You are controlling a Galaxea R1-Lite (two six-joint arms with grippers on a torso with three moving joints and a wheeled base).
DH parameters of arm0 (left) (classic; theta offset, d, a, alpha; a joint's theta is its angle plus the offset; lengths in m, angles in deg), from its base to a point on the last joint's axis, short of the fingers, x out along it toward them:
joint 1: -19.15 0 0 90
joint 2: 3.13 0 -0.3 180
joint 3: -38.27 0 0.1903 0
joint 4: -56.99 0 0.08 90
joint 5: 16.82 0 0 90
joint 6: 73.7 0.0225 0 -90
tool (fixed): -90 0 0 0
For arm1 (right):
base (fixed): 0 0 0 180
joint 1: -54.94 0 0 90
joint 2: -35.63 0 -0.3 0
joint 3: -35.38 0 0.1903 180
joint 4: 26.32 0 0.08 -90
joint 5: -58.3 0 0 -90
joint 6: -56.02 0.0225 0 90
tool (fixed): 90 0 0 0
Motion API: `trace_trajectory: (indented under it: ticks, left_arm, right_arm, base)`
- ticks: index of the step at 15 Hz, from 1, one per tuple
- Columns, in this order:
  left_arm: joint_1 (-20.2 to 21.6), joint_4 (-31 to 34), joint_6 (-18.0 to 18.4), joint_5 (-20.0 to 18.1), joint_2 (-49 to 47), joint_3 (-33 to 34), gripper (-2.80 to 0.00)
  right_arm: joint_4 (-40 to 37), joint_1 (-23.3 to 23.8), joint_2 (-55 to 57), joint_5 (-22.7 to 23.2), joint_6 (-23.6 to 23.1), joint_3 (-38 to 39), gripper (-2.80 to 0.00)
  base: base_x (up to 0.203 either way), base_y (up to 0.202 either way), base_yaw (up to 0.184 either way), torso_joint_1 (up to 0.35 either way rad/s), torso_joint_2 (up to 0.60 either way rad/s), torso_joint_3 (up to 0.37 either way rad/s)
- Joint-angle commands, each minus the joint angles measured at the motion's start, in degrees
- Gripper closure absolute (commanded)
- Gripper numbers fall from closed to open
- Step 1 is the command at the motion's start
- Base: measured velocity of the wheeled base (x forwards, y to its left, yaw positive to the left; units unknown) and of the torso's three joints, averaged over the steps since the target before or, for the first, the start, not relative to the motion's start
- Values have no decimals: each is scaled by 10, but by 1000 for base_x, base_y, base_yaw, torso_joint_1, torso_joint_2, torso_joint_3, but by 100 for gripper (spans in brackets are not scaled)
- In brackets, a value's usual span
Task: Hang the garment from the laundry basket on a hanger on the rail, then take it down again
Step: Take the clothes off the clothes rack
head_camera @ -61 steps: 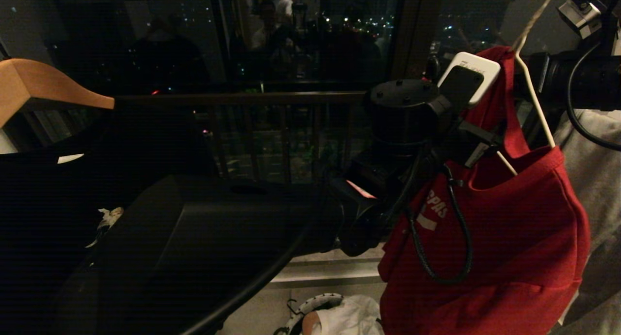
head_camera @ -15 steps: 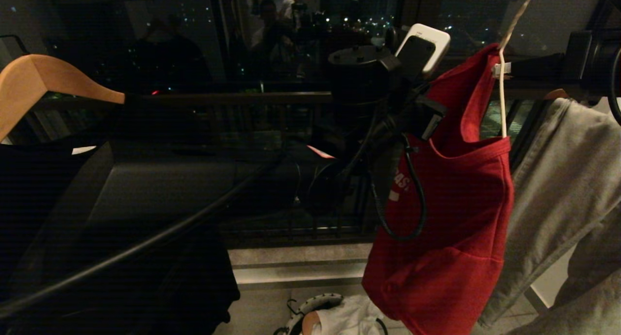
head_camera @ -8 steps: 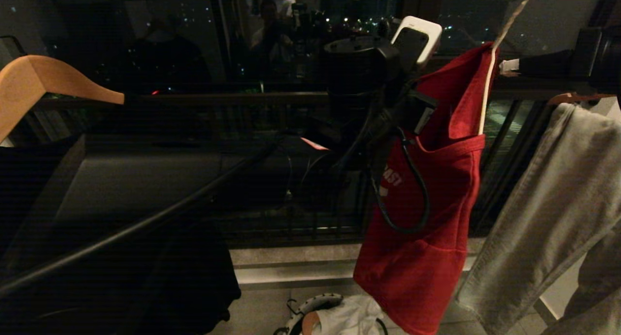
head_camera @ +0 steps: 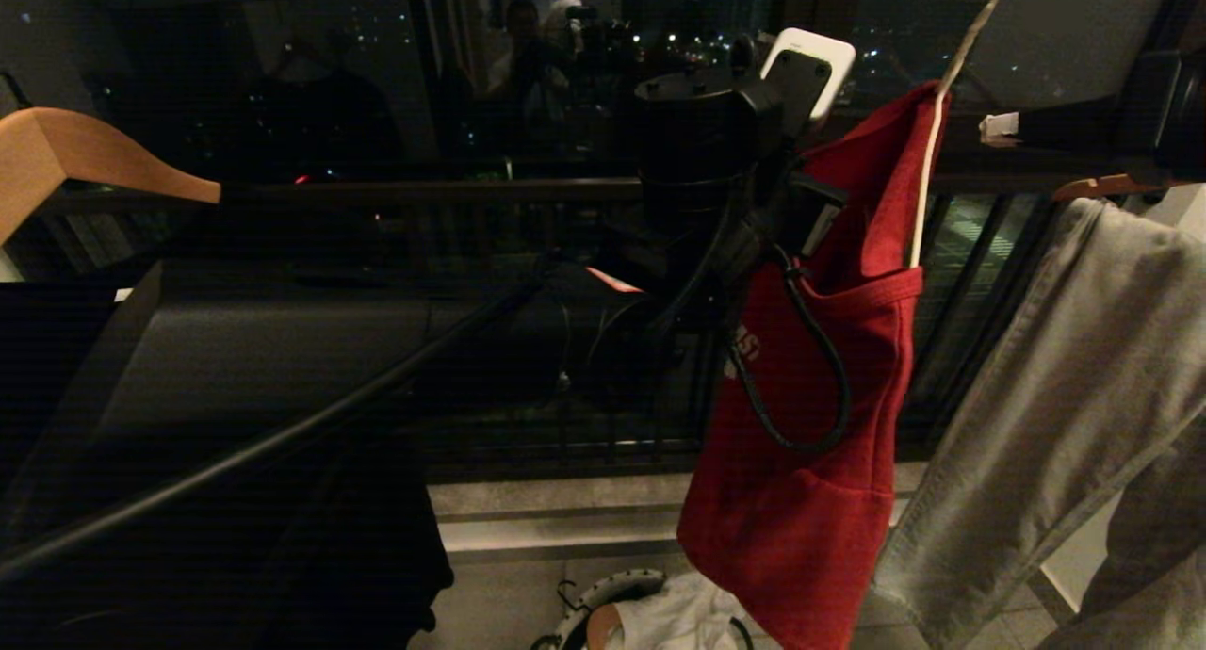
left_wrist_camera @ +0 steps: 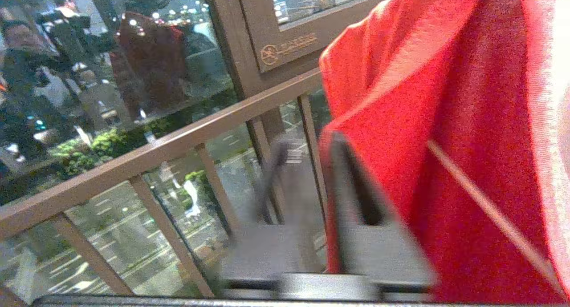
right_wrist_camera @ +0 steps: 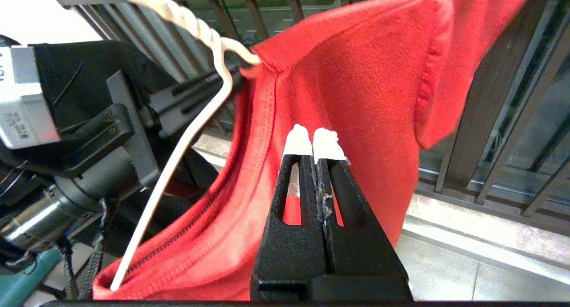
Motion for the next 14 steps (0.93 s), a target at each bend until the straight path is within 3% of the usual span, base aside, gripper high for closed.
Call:
trace_trajectory:
  ticks: [1, 7, 8, 9, 14]
  left_arm:
    - [-6, -1, -4, 0, 8, 12, -280]
    - [-19, -2, -22, -22, 101, 194, -280]
    - [-19, -5, -33, -24, 115, 219, -205]
    - [-16, -12, -38, -25, 128, 243, 0]
    - [9, -54, -47, -24, 252, 435, 0]
  right_arm:
    - [-1, 0, 0, 1, 1, 0, 0]
    - [-1, 3, -5, -9, 0, 5, 0]
    - [0, 3, -10, -11, -1, 16, 0]
    - [1, 3, -15, -13, -2, 30, 0]
    - [3, 31, -19, -35, 1, 43, 0]
  base:
    - [0, 0, 0, 0, 0, 0]
    - [0, 0, 0, 0, 0, 0]
    - [0, 0, 0, 0, 0, 0]
    - [0, 0, 0, 0, 0, 0]
    - [0, 0, 0, 0, 0, 0]
